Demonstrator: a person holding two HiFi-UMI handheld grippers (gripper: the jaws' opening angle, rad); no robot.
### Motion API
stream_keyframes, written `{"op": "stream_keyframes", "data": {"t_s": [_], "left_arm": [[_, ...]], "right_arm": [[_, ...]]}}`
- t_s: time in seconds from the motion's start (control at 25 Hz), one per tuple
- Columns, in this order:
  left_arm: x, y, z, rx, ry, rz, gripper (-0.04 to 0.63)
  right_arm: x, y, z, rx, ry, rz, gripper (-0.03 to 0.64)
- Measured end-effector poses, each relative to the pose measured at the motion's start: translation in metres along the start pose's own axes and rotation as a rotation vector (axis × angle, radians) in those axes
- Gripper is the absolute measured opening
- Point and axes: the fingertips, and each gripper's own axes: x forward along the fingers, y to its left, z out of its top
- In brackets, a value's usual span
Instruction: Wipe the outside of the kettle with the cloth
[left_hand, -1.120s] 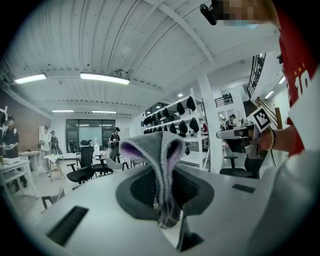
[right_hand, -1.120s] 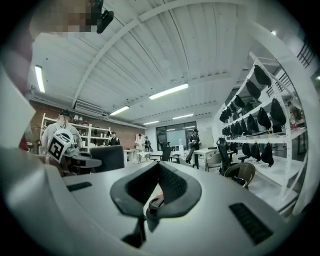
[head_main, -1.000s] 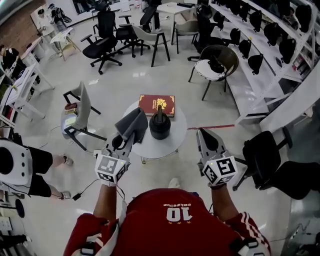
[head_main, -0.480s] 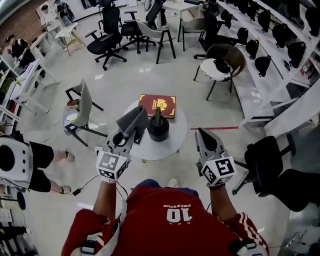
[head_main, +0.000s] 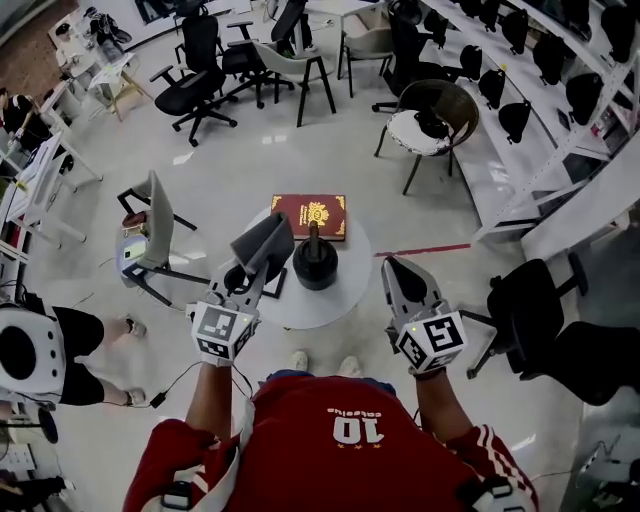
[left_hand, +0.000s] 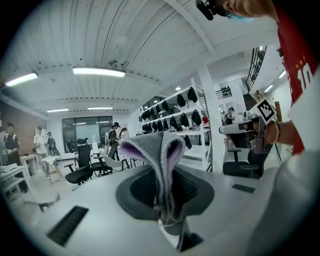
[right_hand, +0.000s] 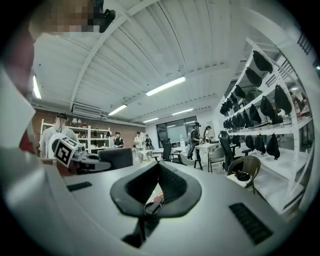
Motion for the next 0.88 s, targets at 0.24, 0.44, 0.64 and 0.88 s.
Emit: {"op": "stream_keyframes", "data": {"t_s": [0.24, 0.44, 0.64, 0.88], "left_arm": [[0.010, 0.041, -0.008, 0.025, -0.002, -0.041, 0.049], [0.019, 0.069, -0.028, 0.045, 0.003, -0.084, 0.049], [0.038, 0.084, -0.061, 0.072, 0.023, -0.166, 0.049], [0.069, 0.091, -0.111, 0.106, 0.069, -0.269, 0.049]], "right_arm": [[0.021, 0.014, 0.008, -0.020, 0.000, -0.055, 0.017], [0.032, 0.022, 0.003, -0.028, 0.008, -0.118, 0.017], [0.043, 0.030, -0.007, -0.030, 0.013, -0.178, 0.017], [0.055, 0.039, -0.025, -0.012, 0.037, -0.250, 0.017]]}}
